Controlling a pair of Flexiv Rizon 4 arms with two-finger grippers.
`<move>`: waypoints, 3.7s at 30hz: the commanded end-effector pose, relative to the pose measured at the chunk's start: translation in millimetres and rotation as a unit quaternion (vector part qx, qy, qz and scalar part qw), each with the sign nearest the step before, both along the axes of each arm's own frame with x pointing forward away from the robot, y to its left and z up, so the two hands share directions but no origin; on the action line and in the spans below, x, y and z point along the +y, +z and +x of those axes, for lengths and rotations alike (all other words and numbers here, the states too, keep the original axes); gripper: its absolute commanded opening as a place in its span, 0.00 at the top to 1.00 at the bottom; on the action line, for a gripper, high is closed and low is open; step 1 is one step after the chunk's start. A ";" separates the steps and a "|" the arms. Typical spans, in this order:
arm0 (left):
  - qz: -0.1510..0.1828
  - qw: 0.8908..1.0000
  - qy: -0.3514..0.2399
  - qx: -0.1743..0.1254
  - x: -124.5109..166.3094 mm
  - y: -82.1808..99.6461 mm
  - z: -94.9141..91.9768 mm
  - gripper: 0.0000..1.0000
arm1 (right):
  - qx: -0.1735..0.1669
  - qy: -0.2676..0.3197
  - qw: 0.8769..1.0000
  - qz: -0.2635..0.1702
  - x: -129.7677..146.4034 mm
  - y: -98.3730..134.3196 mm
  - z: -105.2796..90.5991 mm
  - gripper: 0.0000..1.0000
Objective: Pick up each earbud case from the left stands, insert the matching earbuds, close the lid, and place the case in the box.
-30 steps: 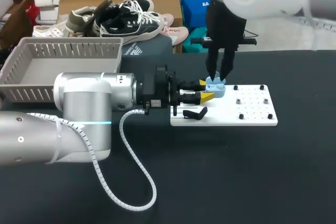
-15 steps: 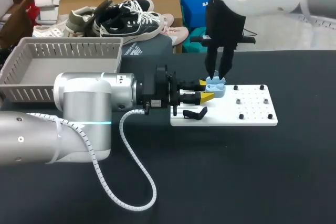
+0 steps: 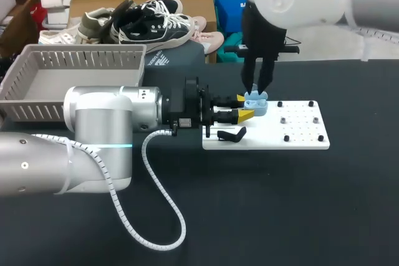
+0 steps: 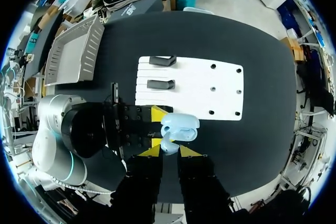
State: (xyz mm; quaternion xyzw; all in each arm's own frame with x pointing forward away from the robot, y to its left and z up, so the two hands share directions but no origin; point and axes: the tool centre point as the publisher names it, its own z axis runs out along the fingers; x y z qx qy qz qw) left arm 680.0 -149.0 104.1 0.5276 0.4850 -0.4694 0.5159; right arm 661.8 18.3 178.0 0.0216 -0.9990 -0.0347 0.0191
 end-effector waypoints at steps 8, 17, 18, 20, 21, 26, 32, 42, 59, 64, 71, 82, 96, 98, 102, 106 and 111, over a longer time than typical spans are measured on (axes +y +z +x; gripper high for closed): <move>0.000 1.000 0.002 -0.001 -0.1 -0.1 -1.2 1.00 | -0.003 0.021 1.000 -0.009 0.2 -2.5 -6.4 1.00; 0.000 1.000 0.002 -0.001 -0.1 -0.1 -1.2 1.00 | 0.008 0.025 1.000 -0.002 -0.5 -12.8 -7.0 1.00; 0.000 1.000 0.002 -0.001 -0.1 -0.1 -1.2 1.00 | 0.008 0.026 1.000 -0.001 -0.3 -13.3 -7.1 1.00; 0.000 1.000 0.002 -0.001 -0.1 -0.1 -1.2 1.00 | 0.009 0.026 1.000 0.001 -0.1 -14.9 -6.6 1.00; 0.000 1.000 0.002 -0.001 -0.1 -0.1 -1.2 1.00 | 0.009 0.027 1.000 0.002 0.3 -15.3 -6.7 1.00; 0.000 1.000 0.002 -0.001 -0.1 -0.1 -1.2 1.00 | 0.007 0.031 0.999 0.004 1.5 -17.2 -5.4 1.00; 0.000 1.000 0.002 -0.001 -0.1 -0.1 -1.2 1.00 | 0.006 0.031 0.999 0.005 2.1 -19.9 -2.6 1.00; 0.000 1.000 0.002 -0.001 -0.1 -0.1 -1.2 1.00 | 0.008 0.029 1.000 0.006 1.0 -23.3 -1.3 1.00; 0.000 1.000 0.002 -0.001 -0.1 -0.1 -1.2 1.00 | 0.016 0.031 0.999 0.007 2.0 -30.7 0.7 1.00; 0.000 1.000 0.002 -0.001 -0.1 -0.1 -1.2 1.00 | 0.017 0.032 0.999 0.006 3.1 -31.2 0.9 0.76; 0.000 1.000 0.002 -0.001 -0.1 -0.1 -1.2 1.00 | 0.015 0.031 0.999 0.008 3.4 -26.8 -1.8 0.57; 0.000 1.000 0.002 -0.001 -0.1 -0.1 -1.2 1.00 | -0.011 -0.012 1.000 0.010 -15.5 -6.1 2.7 0.00; 0.000 1.000 0.002 -0.001 -0.1 -0.1 -1.2 1.00 | -0.019 -0.098 0.995 0.005 -46.1 -4.0 37.3 0.00; 0.000 1.000 0.002 -0.001 -0.1 -0.1 -1.2 1.00 | -0.018 -0.101 0.995 0.002 -47.7 -7.5 40.6 0.00; 0.000 1.000 0.002 -0.001 -0.1 -0.1 -1.2 1.00 | -0.017 -0.106 0.994 0.000 -50.6 -12.6 46.8 0.00; 0.000 1.000 0.002 -0.001 -0.1 -0.1 -1.2 1.00 | -0.017 -0.107 0.994 -0.003 -53.0 -17.0 51.8 0.00; 0.000 1.000 0.002 -0.001 -0.1 -0.1 -1.2 1.00 | -0.013 -0.110 0.994 -0.009 -56.2 -26.6 55.6 0.00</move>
